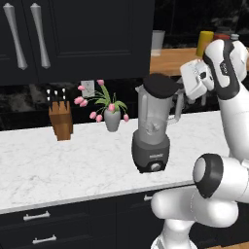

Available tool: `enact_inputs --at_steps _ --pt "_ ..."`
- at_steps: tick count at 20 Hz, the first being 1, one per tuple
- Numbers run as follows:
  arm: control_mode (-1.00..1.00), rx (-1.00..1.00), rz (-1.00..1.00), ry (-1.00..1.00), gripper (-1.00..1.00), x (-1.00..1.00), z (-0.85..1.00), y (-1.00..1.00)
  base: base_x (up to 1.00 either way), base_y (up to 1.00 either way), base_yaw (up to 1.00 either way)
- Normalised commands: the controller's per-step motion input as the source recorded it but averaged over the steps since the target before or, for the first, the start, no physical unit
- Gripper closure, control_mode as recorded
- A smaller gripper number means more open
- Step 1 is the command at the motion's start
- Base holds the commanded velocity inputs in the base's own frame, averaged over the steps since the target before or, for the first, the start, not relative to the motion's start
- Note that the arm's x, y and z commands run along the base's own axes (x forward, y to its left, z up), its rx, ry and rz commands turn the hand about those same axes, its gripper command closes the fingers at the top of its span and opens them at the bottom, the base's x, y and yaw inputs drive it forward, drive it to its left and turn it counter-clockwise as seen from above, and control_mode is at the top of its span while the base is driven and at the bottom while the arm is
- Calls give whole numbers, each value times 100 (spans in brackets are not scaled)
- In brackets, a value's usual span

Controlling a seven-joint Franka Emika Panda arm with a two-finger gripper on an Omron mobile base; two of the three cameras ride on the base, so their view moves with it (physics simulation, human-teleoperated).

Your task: Close the lid blender by securely placing the lid on top.

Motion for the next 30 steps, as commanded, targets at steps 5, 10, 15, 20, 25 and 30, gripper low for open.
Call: enact_inputs --at_steps 5,10,15,20,25,30 --pt "-100 -8 0 0 100 27 0 5 0 0 0" --pt "-100 -6 2 0 100 19 0 0 0 0 0" --pt "-100 -2 0 -1 100 21 2 0 0 0 0" --pt "-100 0 0 -3 100 32 1 0 0 0 0" --pt "-100 0 0 -6 100 21 0 0 0 0 0" --pt "-100 -3 3 -2 100 -12 0 0 0 0 0"
